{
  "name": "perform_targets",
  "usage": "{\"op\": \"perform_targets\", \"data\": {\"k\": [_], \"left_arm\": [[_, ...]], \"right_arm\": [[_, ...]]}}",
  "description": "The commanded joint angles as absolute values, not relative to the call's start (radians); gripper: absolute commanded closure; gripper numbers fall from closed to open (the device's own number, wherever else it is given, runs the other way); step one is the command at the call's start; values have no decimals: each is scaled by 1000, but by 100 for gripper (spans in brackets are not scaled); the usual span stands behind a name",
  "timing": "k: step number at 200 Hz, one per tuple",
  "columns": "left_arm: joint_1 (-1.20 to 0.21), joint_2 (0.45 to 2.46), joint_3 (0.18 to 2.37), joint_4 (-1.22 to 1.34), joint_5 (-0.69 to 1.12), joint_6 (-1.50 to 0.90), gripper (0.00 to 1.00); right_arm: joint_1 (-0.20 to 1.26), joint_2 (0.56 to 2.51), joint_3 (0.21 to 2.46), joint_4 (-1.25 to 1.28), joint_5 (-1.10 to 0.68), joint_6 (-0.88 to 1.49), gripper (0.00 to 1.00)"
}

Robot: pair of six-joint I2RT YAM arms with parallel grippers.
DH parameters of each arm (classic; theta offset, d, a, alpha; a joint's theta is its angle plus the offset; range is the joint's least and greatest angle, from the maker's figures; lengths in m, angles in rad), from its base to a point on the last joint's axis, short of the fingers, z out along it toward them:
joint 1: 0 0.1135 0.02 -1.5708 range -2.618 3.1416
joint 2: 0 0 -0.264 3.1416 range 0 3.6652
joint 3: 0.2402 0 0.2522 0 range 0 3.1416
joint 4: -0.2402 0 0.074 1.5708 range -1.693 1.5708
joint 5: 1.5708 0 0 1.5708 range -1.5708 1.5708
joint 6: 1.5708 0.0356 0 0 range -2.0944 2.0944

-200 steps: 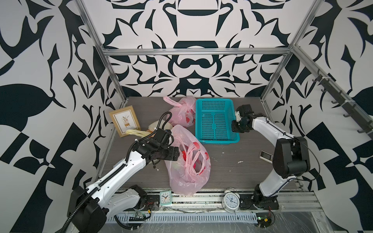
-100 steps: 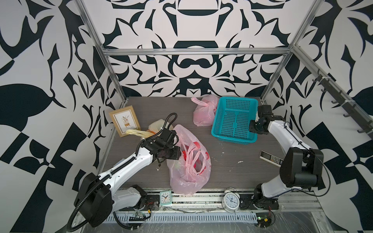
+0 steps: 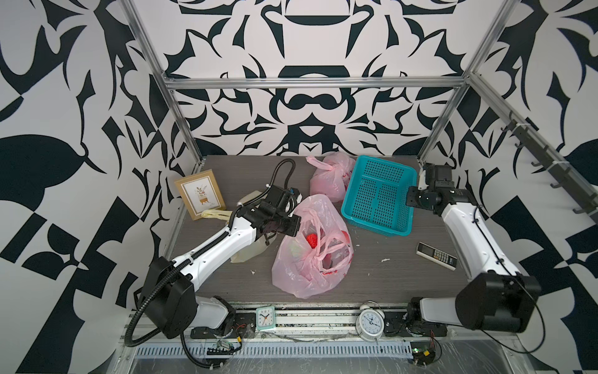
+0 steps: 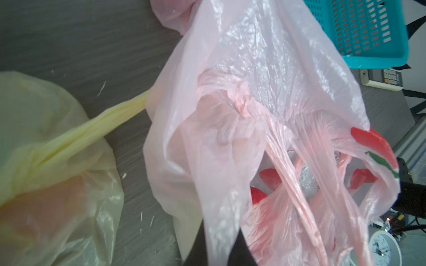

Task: Untie the knot of a plastic bag & take out the apple
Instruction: Adjust the plastic bag at the center of the board.

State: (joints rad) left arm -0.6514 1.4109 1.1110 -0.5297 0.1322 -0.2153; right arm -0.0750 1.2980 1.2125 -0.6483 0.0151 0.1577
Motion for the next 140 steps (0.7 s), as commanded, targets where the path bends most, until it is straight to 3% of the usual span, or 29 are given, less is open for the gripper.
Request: {"op": "perform_targets", "data": {"k": [1, 26, 86, 94, 104, 117, 140], "left_arm": [[-653, 1460, 1185, -500, 201, -84, 89], [-645, 1528, 1246, -476, 263, -10, 89], [-616, 1634, 1369, -535, 301, 81, 86], [-609, 1636, 1378, -550, 303, 69, 78], [-605, 1628, 1387, -573, 302, 56, 59], [-605, 1601, 1383, -592, 287, 41, 42], [-605, 1522, 1350, -607, 254, 9, 27]], "right_arm": [[-15, 1232, 1219, -646, -226, 166, 49], [156, 1232, 1171, -643, -352, 166, 48], [456, 1215, 1082, -594, -378, 221, 46], [485, 1204, 1088, -607, -376, 218, 46], [512, 1187, 1096, -629, -370, 209, 46], [539, 1153, 1099, -648, -340, 189, 46], [586, 1111, 1096, -701, -240, 126, 46]]}}
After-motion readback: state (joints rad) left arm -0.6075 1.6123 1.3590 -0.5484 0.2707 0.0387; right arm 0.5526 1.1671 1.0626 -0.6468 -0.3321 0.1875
